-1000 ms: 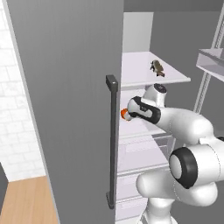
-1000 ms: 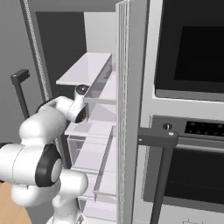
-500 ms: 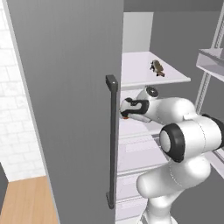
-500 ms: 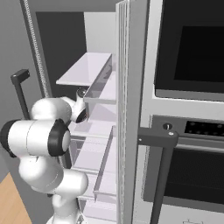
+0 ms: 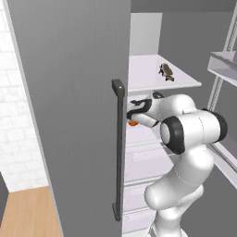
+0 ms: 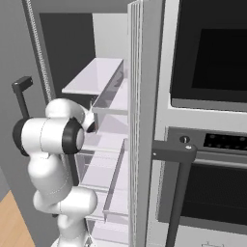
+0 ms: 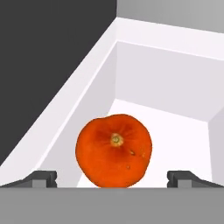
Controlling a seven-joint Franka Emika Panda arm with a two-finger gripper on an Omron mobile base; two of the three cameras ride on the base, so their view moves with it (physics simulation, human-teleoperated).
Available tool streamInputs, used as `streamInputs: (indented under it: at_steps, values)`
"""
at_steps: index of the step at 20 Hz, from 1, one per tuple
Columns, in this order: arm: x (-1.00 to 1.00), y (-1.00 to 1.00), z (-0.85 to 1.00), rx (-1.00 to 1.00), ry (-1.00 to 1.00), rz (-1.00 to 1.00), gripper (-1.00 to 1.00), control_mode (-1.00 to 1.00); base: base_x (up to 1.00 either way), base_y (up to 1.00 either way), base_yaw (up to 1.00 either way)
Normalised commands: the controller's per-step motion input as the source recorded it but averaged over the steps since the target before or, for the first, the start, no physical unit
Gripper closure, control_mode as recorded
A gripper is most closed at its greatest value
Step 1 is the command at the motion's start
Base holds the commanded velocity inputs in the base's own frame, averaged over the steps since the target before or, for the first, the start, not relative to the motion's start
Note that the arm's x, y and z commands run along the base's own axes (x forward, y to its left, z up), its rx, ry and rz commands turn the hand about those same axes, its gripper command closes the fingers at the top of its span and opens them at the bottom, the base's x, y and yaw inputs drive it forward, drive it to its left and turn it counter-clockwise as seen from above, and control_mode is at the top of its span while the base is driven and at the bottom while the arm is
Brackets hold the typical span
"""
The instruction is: Place one squash and one fish in each tupperware on the nearby counter, to pack two identical lunches.
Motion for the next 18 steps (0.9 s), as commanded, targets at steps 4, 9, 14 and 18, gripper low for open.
streamInputs:
  at_steps: [4, 9, 14, 18]
  values:
    - [0.51, 0.0, -0.06, 0.0, 0.0, 0.0, -1.0, -1.0, 0.0, 0.0, 0.0]
    - [0.07, 0.0, -0.24, 0.0, 0.08, 0.01, -1.0, -1.0, 0.0, 0.0, 0.0]
    - [-0.07, 0.03, -0.2, 0.0, 0.03, 0.11, -1.0, -1.0, 0.0, 0.0, 0.0]
    - [-0.28, 0.0, -0.42, 0.0, 0.02, 0.12, -1.0, -1.0, 0.0, 0.0, 0.0]
